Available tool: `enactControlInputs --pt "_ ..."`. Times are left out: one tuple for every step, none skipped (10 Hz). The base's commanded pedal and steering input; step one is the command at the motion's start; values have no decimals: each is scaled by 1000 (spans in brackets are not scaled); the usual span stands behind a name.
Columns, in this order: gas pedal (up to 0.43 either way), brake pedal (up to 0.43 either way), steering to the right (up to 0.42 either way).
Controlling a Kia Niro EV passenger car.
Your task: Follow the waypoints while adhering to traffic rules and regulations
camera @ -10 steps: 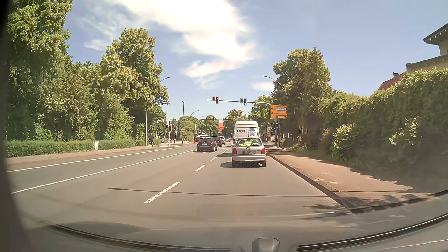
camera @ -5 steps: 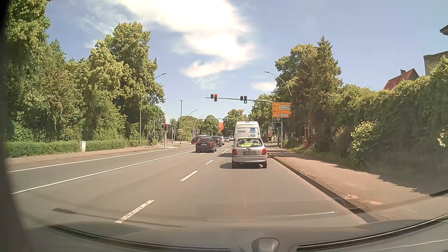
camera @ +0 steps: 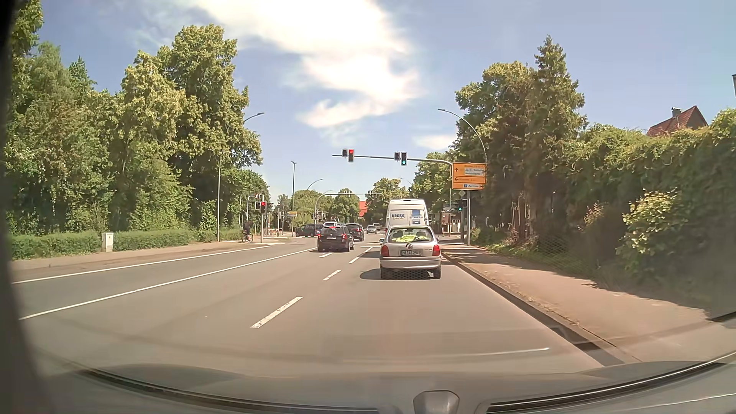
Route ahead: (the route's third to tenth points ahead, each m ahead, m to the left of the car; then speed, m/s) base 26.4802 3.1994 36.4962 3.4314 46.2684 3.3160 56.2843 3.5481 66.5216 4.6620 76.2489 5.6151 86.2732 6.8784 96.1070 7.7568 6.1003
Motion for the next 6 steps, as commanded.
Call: enactControlInputs --pt "150 6 2" --pt "150 6 3" --pt "138 6 3" --pt "118 6 4" --pt "79 6 5" --pt "79 6 5"
